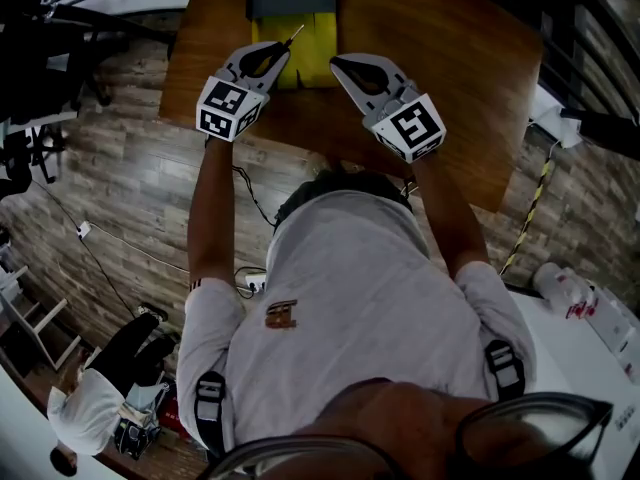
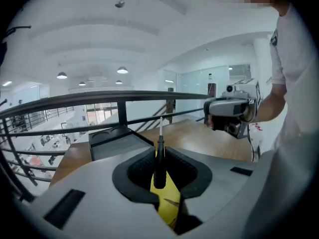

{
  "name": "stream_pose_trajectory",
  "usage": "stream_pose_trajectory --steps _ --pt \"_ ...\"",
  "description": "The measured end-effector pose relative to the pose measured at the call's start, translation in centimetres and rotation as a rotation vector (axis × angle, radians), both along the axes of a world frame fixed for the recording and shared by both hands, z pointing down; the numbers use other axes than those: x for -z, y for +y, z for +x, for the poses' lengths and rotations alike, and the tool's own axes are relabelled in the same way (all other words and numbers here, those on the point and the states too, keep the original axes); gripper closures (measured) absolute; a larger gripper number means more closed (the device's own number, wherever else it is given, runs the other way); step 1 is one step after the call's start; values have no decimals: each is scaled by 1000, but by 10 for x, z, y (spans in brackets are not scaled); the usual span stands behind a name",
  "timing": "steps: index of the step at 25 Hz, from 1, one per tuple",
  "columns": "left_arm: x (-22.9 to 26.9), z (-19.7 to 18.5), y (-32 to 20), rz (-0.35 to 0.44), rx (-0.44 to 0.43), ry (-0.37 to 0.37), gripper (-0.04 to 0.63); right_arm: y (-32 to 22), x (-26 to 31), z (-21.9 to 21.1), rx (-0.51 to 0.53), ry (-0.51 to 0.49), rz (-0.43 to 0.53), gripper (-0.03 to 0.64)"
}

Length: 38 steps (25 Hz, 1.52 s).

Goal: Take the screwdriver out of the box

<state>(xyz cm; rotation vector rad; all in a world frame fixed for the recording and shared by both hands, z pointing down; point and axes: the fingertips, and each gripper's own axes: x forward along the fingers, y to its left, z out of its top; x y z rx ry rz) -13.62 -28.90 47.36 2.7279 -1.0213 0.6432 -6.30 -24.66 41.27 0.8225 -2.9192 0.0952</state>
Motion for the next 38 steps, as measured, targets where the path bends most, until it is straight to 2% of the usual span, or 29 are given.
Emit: stream_pose_trajectory --steps 9,15,20,28,38 --pt "58 -1 37 152 88 162 522 21 22 -15 36 -31 39 584" --pt "98 -8 64 255 166 312 522 36 34 -18 56 -60 52 584" --pt "127 -6 81 312 195 395 522 41 42 -19 62 -91 53 584" --pt "150 -6 102 392 211 473 522 54 60 -22 82 -139 82 584" --pt "157 -3 116 427 218 497 522 68 67 -22 88 -176 81 584"
